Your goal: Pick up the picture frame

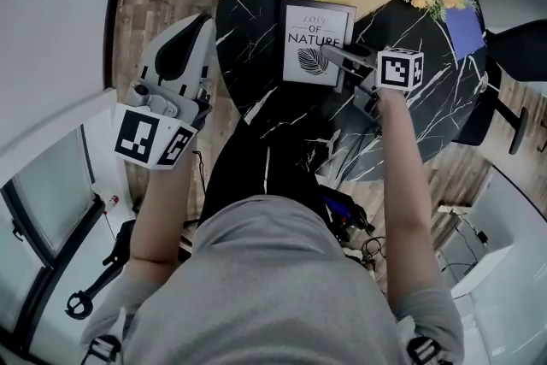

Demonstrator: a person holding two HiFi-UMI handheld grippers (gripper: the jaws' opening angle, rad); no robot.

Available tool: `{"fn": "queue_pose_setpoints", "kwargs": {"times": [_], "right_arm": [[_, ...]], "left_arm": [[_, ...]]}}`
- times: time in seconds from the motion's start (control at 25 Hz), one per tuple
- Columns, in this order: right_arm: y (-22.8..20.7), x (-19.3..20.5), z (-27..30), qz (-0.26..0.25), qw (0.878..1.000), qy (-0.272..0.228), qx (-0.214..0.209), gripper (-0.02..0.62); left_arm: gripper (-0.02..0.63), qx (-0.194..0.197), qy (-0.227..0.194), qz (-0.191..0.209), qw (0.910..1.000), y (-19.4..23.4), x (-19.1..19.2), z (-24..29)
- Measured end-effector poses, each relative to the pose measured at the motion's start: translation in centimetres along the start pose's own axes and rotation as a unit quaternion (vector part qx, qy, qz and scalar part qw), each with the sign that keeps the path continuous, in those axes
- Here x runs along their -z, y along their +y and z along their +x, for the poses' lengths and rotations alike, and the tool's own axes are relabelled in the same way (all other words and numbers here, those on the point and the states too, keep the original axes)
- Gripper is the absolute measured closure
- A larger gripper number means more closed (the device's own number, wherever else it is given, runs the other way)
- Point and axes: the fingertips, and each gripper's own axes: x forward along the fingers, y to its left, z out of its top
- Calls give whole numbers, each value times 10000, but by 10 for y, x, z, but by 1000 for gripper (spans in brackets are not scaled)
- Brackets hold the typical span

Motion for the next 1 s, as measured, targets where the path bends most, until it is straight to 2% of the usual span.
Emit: {"fn": "queue_pose_setpoints", "kwargs": {"times": [0.2, 0.28, 0.32, 0.4, 0.52, 0.72, 1.0], "right_arm": [[-4, 9, 2, -3, 9998, 220, -35, 381], [-5, 8, 1, -16, 9998, 175, 34, 473], [-6, 8, 0, -20, 9999, 144, 59, 497], [-4, 8, 0, 21, 9999, 123, -6, 503], [9, 8, 1, 271, 9991, 40, -321, 526], [22, 2, 0, 155, 9980, -82, -599, 560], [29, 0, -3, -6, 9980, -150, -607, 563]], "left_arm": [[599, 19, 32, -1, 10000, -3, 3, 0], [599, 25, 34, 2, 10000, -3, 3, 0], [599, 26, 40, 2, 10000, -4, 3, 0], [600, 27, 64, 1, 10000, -5, 5, -1], [600, 34, 81, -4, 10000, -5, 6, -1], [599, 50, 69, -10, 10000, -6, 5, -1], [600, 63, 14, 3, 10000, -5, 1, -2]]}}
